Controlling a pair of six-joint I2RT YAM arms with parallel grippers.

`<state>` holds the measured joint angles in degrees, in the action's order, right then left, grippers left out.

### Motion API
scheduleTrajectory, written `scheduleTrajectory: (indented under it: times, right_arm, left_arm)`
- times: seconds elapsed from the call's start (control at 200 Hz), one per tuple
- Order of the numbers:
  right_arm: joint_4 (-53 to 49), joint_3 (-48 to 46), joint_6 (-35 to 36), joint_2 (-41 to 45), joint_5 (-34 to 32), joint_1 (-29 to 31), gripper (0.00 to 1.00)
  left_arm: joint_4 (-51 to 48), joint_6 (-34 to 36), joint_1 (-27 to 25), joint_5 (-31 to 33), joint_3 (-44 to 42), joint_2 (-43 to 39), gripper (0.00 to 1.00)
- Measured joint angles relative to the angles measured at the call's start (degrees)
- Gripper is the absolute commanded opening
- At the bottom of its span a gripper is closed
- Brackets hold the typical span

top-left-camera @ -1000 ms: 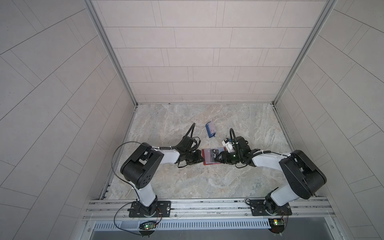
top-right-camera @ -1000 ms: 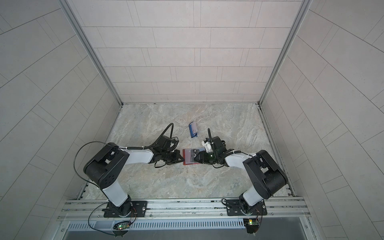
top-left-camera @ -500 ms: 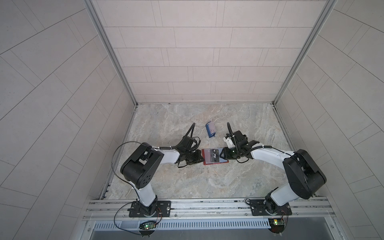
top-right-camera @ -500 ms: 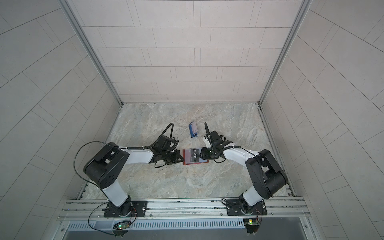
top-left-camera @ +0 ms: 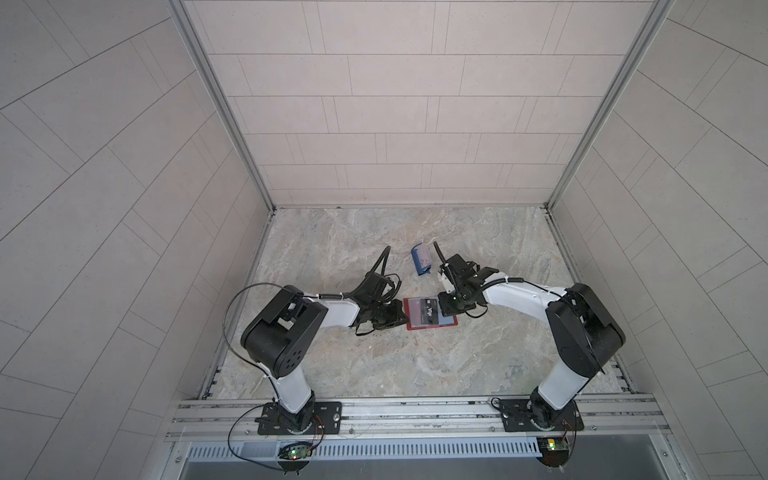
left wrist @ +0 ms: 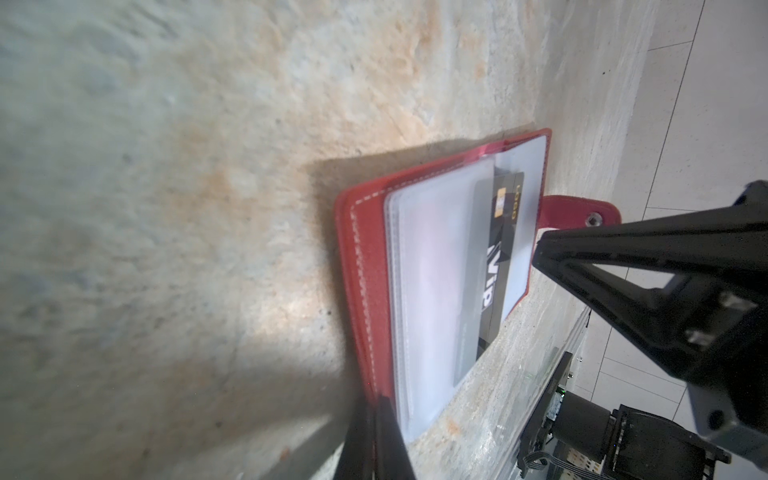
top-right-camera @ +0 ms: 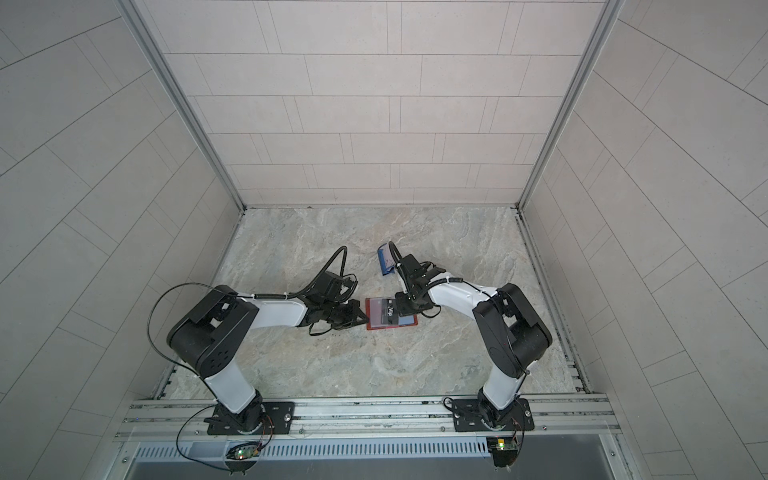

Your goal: Put the credit cards into the card holder

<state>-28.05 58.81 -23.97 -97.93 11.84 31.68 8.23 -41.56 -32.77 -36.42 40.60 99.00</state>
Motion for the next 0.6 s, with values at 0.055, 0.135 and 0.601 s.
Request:
scheduleTrajectory:
  times: [0.055,0.135,0.601]
  right_arm:
    - [-0.48,0.57,0.09,-0.92,-0.44,0.26,0.03]
    - [-1.01,1.18,0.22,-1.97,-0.74,0.74,0.03]
    - [0.68,3.39,0.00,-4.46,1.55,2.19,0.02]
  left_arm:
    - [0.00,0.00,0.00,0.00,0.00,0.00,0.00]
    - [0.00,0.00,0.00,0.00,0.00,0.00,0.00]
    - [-0.07,0.00,0.00,0.00,0.02,0.00,0.00]
